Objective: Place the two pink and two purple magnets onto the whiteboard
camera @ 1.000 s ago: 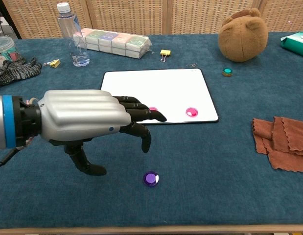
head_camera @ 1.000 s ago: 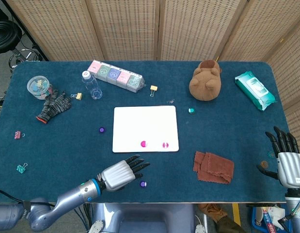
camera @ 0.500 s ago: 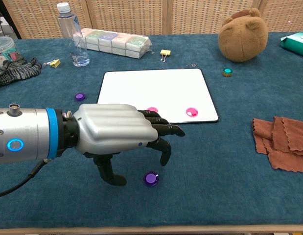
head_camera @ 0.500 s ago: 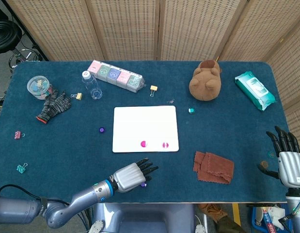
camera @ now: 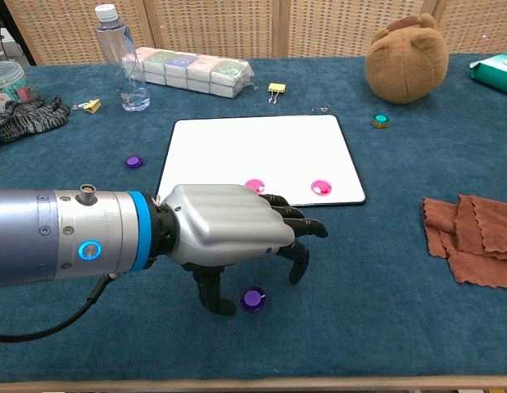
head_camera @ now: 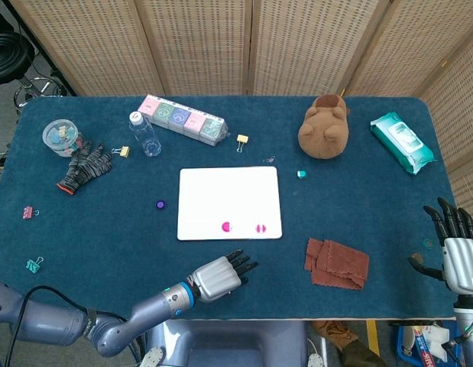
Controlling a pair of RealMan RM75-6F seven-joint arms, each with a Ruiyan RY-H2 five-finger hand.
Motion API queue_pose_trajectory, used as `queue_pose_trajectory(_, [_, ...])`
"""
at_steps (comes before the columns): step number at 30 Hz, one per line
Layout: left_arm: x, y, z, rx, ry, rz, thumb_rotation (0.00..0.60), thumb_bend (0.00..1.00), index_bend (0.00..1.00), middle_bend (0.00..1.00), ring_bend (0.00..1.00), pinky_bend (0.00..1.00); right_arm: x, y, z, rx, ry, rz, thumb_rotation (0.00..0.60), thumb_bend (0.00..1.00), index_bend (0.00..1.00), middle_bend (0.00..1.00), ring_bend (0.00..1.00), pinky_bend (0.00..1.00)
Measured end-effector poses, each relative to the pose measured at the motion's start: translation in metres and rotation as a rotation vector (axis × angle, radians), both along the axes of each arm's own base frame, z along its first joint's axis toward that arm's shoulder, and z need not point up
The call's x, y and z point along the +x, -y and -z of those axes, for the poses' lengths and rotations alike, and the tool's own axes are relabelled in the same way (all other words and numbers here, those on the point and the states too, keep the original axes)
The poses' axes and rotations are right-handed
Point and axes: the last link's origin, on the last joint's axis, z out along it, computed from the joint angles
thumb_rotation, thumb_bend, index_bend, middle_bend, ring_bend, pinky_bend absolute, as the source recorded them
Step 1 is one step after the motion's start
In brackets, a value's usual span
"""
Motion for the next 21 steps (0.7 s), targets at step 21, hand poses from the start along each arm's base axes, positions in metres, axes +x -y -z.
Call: queue_pose_trajectory(21, [0.001, 0.001, 0.012, -0.003, -0.022, -0.024, 0.600, 0.23, 0.36, 0.00, 0.00, 0.00, -0.001, 0.001, -0.002, -0.008, 0.011, 0.004, 0.600, 0.00, 0.12, 0.00, 0.00, 0.00])
